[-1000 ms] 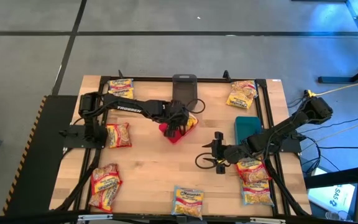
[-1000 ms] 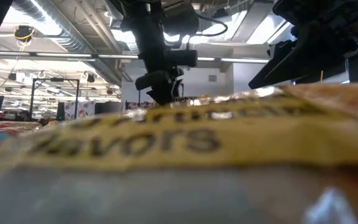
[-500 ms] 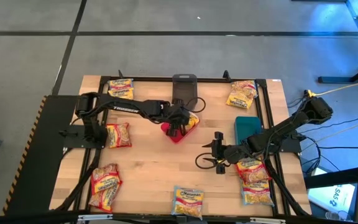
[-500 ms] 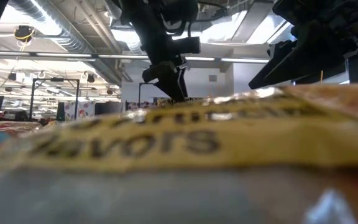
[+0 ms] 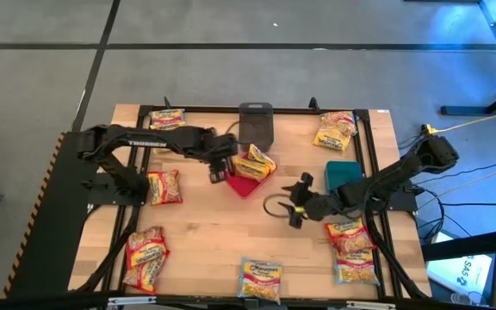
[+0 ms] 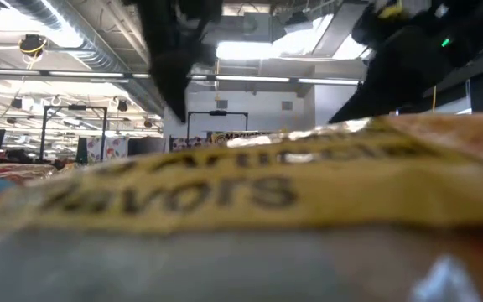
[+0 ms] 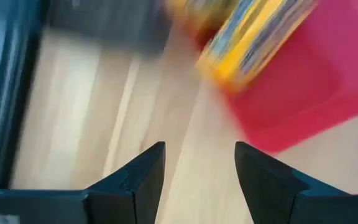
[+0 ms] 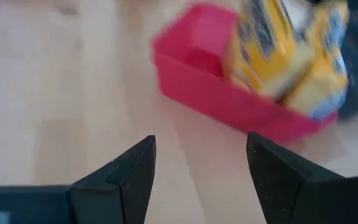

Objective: Sort Maruchan noodles
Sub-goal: Adjust the red bin

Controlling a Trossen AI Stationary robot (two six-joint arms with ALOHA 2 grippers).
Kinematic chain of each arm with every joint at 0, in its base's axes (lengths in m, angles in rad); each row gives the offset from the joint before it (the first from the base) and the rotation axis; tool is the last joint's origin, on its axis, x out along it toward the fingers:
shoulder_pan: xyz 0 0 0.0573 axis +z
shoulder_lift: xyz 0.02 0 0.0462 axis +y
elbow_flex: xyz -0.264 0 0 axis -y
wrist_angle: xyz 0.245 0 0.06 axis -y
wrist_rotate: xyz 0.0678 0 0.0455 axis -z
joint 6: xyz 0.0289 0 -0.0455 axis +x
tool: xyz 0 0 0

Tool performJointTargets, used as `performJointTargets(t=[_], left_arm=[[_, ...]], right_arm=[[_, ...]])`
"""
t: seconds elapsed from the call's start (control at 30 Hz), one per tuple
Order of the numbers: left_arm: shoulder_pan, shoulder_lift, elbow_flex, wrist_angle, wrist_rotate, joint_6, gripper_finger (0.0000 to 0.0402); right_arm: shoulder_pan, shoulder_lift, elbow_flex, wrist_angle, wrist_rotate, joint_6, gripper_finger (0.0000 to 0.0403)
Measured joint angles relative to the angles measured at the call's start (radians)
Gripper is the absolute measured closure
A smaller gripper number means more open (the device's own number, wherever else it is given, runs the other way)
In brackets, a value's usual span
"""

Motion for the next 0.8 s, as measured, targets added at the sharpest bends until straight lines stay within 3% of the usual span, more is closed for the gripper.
performJointTargets(t=[0.23, 0.33, 0.53, 0.8], left_arm=[[0.069, -0.044, -0.313, 0.299, -0.007, -0.093, 0.0214], [0.073, -0.044, -0.395, 0.48, 0.053, -0.093, 0.0214], [0.041, -0.044, -0.455, 0.599, 0.143, -0.092, 0.0214], [-0.088, -0.044, -0.469, 0.735, 0.219, -0.099, 0.0214]], right_arm=[[-0.162, 0.143, 0.0, 0.051, -0.088, 0.092, 0.0185], [-0.21, 0.194, 0.0, 0.113, -0.103, 0.088, 0.0185], [-0.281, 0.227, 0.0, 0.162, -0.116, 0.031, 0.0185], [-0.339, 0.223, 0.0, 0.182, -0.115, -0.131, 0.0185]])
